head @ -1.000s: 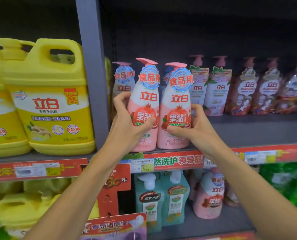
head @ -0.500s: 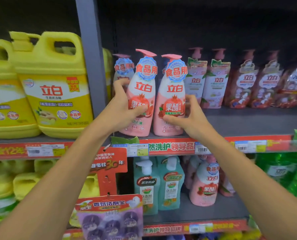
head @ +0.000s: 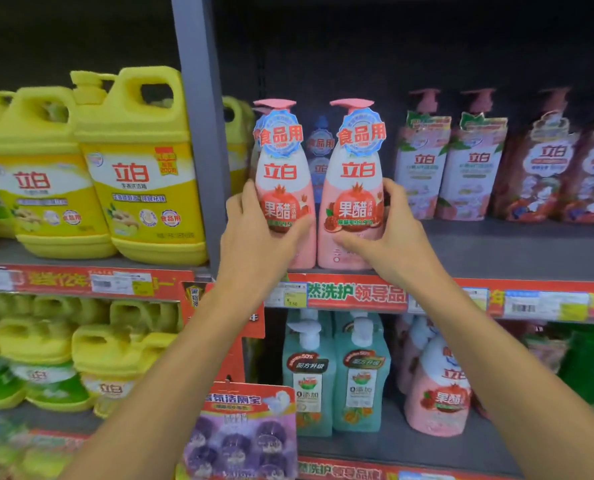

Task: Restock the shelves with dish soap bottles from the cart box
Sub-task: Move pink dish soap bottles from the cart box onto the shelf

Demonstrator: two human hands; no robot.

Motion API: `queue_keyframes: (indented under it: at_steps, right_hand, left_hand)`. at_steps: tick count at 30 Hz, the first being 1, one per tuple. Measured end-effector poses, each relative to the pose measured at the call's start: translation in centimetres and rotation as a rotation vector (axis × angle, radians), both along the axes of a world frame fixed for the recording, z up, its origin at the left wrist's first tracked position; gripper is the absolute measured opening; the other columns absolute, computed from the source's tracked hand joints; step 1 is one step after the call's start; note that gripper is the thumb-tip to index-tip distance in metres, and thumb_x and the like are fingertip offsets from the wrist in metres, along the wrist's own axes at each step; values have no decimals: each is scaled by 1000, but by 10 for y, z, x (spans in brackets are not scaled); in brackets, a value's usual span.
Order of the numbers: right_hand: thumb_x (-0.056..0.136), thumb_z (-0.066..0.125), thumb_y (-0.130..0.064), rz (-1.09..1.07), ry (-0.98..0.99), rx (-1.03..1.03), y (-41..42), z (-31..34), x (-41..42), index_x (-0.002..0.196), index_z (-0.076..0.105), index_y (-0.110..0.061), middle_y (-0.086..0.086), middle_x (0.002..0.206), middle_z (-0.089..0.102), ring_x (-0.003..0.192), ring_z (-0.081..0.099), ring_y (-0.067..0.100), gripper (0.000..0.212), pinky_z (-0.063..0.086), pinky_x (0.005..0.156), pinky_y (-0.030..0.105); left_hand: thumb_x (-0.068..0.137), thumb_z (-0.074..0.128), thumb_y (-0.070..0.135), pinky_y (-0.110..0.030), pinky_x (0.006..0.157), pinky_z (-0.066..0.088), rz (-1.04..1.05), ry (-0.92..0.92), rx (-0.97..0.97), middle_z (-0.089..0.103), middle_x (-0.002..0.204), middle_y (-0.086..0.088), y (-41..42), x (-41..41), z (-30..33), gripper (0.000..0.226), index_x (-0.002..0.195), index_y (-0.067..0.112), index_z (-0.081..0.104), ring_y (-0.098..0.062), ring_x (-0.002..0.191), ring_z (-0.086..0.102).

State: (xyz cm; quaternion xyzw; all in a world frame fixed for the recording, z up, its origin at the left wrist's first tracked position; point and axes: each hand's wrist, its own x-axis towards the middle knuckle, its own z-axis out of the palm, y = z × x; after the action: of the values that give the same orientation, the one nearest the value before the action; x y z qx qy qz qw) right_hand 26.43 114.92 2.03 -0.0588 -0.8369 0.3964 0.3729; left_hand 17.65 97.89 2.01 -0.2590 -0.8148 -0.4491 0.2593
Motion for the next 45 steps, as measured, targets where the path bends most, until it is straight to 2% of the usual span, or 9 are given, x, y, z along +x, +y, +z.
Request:
queue_keyframes:
  at_steps: [2,5,8,12,17,27,34,45]
  right_hand:
    - [71,89,-34,-18,3,-3,-3,0,0,145,30,-29,-10,130,62,114,60,7,95,48,98,30]
    - [68,90,-37,-39,9,9,-2,-2,-2,143,30,-31,-10,130,62,114,61,8,97,50,96,32]
    - [68,90,-37,-36,12,9,1,-5,-4,142,30,-33,-10,129,63,115,61,9,96,52,98,37]
    - [67,88,-44,-37,-11,20,4,-7,-5,142,27,-36,-12,131,61,119,60,12,97,50,100,46]
    - [72,83,-50,-29,-28,86,7,-9,-6,147,20,-33,-9,139,56,125,56,15,100,48,102,49]
    - [66,85,-51,-14,-56,51,12,-7,-8,135,24,-42,-12,129,61,117,62,15,93,51,96,51]
    - [67,87,-48,3,-70,44,17,-7,-8,131,25,-44,-13,125,63,115,62,15,89,51,96,51]
    - [67,86,-48,0,-43,23,17,-11,-8,131,27,-45,-15,124,64,113,64,14,87,52,96,50]
  left_hand:
    - [74,74,60,-46,98,46,39,-5,-11,44,135,-7,6,8,-4,106,153,16,19,-25,123,50]
    - [77,76,53,-42,97,44,72,-8,0,41,138,-8,11,13,-7,110,156,18,7,-26,124,50]
    - [80,76,46,-45,97,44,123,8,74,34,144,-9,15,15,-13,103,155,17,11,-29,126,49]
    - [82,74,46,-44,96,43,210,14,34,36,144,-10,18,15,-12,97,152,13,16,-33,127,48]
    - [85,74,38,-46,96,42,227,-9,54,37,140,-13,28,7,-7,92,151,10,16,-36,123,50]
    - [83,77,31,-48,102,39,224,-94,94,38,144,-15,46,-18,7,90,148,10,20,-37,130,44]
    - [76,84,27,-47,102,38,198,-158,36,34,143,-20,45,-36,22,100,146,5,17,-41,128,43]
    - [78,81,29,-46,103,36,229,-142,-5,31,144,-20,47,-46,18,101,149,6,13,-41,130,40]
